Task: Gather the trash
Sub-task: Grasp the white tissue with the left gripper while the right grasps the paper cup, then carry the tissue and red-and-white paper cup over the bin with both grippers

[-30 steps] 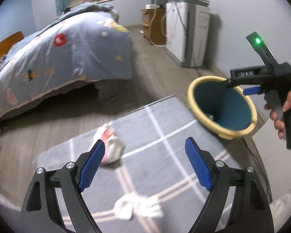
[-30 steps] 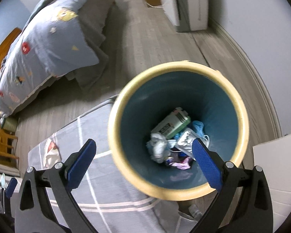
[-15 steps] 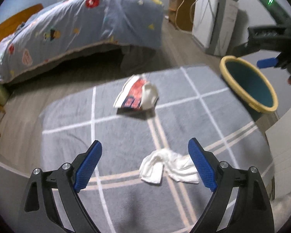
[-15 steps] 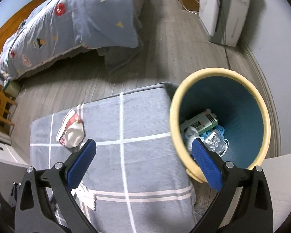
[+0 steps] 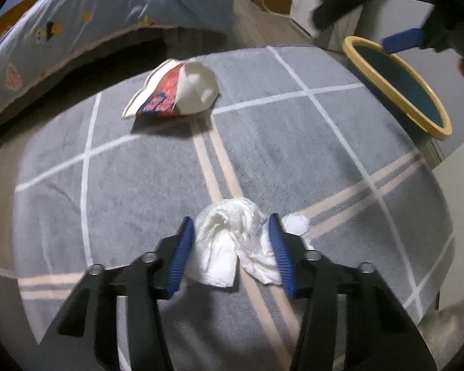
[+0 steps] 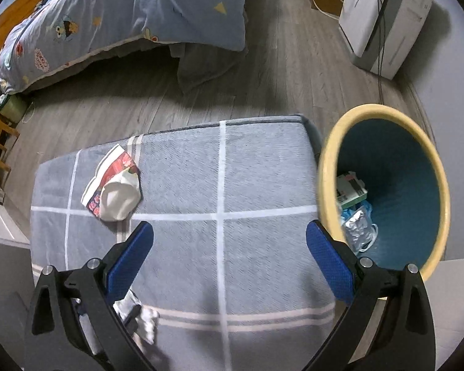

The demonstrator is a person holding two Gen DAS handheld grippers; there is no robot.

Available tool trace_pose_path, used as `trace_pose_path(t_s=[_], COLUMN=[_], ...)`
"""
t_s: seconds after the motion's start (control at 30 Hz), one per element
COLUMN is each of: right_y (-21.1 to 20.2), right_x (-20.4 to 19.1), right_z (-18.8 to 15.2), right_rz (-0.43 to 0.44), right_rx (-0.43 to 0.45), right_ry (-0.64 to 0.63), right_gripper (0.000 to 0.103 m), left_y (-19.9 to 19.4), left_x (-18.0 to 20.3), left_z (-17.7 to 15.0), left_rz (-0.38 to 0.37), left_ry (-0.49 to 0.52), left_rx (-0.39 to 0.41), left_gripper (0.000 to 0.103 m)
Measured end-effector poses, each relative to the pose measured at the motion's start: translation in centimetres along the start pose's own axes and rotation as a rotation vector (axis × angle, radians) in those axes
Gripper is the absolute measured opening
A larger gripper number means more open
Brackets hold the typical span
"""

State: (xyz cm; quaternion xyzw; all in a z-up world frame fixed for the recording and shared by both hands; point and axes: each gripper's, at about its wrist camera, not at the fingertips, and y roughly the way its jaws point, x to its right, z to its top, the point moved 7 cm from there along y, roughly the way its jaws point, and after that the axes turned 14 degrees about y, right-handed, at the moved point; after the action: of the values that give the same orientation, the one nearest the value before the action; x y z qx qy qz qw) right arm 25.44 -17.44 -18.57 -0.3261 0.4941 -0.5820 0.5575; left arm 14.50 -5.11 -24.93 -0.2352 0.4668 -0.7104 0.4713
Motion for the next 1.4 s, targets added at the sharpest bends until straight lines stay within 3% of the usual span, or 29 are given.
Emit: trace_pose_path(t_s=[0.07,0.13,0.4,0.63,0.9,1.03,1.1,1.17,1.23,1.4], right_y=[0.6,1.2,2.9,4.1,6.0,7.1,7.5,7.5,7.0,5.9], right_x=[-0.7,-1.7,-6.9,-10.1,-12.1,-12.8,-12.7,-12.5,-12.2,-11.1], right_z=[0.1,0.1,-0.6,-1.5,-1.8,-2.1,-2.2,-2.2,-2.0,-1.6], right_rz=[0.007,0.017,0.080,0.092,0.099,0.060,0.026,0.025,0.034,0.042], right_rx=[-0.003,-0.011,-0.030,-0.039,-0.060,-0.064,-0.063,-0.058,-0.049,-0.035], right_ry=[0.014,0.022,0.016,-0.007,0.016,-0.005,-0.015,-0.022,-0.025,-0.034], right_gripper=[0.097,0.097,0.097,0.093,0.064,0.058,0.045,0.039,0.024,0.012], left_y=[-0.2,-0.5,-2.4,-2.8,-2.8,-2.7,-2.8,-2.8,-2.9,-3.1], left_x=[-0.5,-1.2,-5.8,-8.5,-10.3,-10.7,-10.7,-10.7,-10.7,-10.2], left_z=[0.1,0.0,-0.7,-1.9,-3.0,-3.0,-2.8,-2.7,-2.6,-2.2], left_rz=[0.000,0.003,0.088,0.111,0.110,0.107,0.111,0.110,0.110,0.117], left_ry=[-0.005,-0.018,-0.083,-0.153,-0.172,-0.178,-0.176,-0.179,-0.178,-0.165], left_rx=[0.012,0.021,0.049,0.035,0.031,0.034,0.036,0.040,0.046,0.055], left_gripper=[0.025,0.021,0.020,0.020,0.020,0.020,0.020,0.020,0.020,0.020])
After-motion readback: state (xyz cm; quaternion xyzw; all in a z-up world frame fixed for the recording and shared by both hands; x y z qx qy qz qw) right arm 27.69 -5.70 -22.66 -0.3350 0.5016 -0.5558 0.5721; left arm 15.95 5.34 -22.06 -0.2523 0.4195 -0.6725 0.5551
